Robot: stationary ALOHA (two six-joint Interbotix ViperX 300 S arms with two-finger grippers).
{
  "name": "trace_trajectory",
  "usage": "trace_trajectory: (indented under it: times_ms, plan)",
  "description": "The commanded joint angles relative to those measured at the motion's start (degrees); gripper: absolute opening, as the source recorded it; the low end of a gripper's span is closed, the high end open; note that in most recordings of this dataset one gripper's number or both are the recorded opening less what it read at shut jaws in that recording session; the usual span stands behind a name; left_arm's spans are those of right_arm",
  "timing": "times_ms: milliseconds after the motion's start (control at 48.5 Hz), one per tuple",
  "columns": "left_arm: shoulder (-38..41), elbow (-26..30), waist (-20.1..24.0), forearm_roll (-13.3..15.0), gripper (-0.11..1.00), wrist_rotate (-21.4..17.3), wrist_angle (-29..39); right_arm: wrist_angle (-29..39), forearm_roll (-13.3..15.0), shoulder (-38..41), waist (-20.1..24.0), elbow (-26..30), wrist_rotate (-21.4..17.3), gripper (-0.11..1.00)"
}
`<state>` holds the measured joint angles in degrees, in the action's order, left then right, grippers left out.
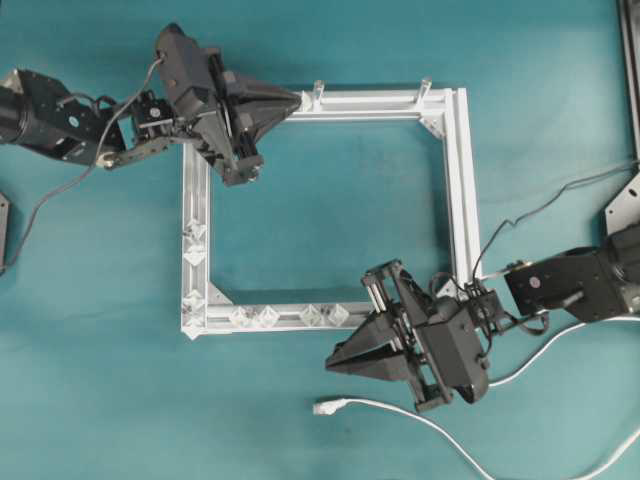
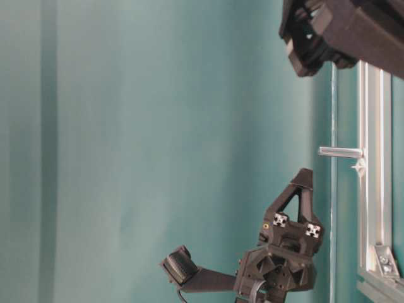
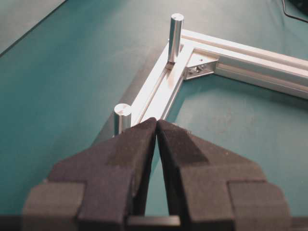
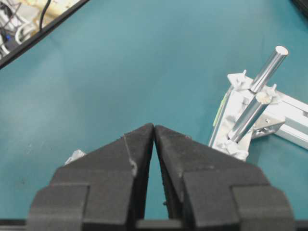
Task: Move the cable alternately left and right between 8 closely spaced pins so it hooks onto each one.
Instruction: 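Grasp the white cable's clear plug with the right gripper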
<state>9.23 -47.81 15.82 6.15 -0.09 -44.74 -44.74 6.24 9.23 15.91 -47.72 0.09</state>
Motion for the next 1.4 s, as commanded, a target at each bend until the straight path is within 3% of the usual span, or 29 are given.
trace_trajectory:
  times_ms: [0, 41, 103, 144, 309, 495, 660, 721, 866, 948, 1031, 1216, 1381]
  plan:
    - [-4.83, 2.55, -0.70, -2.72, 0.15, -0.88, 1.05, -0.18, 0.00, -1.05, -0.09, 1.41, -0.35, 0.19]
    - [-5.98, 3.16, -0.70, -2.72, 0.12, -1.23, 2.11, 0.00, 0.00, -1.32, 0.09, 1.85, -0.44, 0.18]
    - [-7.82, 4.04, -0.70, -2.72, 0.01, -2.02, 3.96, 0.97, 0.00, -1.49, 0.35, 2.90, -0.79, 0.04]
    - [-9.05, 4.66, -0.79, -2.72, 0.00, -2.72, 5.89, 2.20, 0.00, -1.58, 0.62, 3.60, -0.97, 0.00]
    - [-11.78, 4.57, -0.97, -2.72, 0.00, -3.52, 12.66, 13.45, 0.09, -2.20, 1.93, 6.42, -2.81, 0.00]
    - [-14.15, 4.31, -1.85, -2.72, 0.00, -3.52, 20.92, 25.22, 0.09, -2.81, 3.08, 9.32, -7.73, 0.00]
    - [-15.91, 3.60, -2.55, -2.72, 0.01, -3.52, 23.47, 33.66, 0.09, -2.81, 4.39, 11.87, -12.13, 0.00]
    - [-16.70, 3.16, -2.55, -2.72, 0.10, -3.43, 23.73, 36.65, 0.09, -2.81, 4.75, 12.83, -13.36, 0.00]
    - [-19.42, 0.97, -2.64, -2.72, 0.48, -3.52, 24.52, 41.92, 0.09, -2.81, 5.54, 14.85, -15.64, 0.01]
    - [-21.18, -0.70, -2.64, -2.72, 0.48, -3.60, 25.31, 44.12, 0.09, -2.72, 5.80, 15.91, -16.61, 0.01]
    - [-22.85, -2.20, -2.99, -2.72, 0.48, -3.60, 26.54, 45.97, 0.09, -2.37, 6.06, 16.87, -17.84, 0.13]
    - [-26.19, -5.71, -4.39, -2.72, 0.48, -3.60, 29.97, 48.87, 0.09, -0.18, 6.33, 18.63, -21.80, 0.68]
    - [-28.56, -7.91, -5.10, -2.72, 0.48, -3.52, 30.94, 48.96, 0.09, 1.93, 6.42, 19.69, -24.17, 0.71]
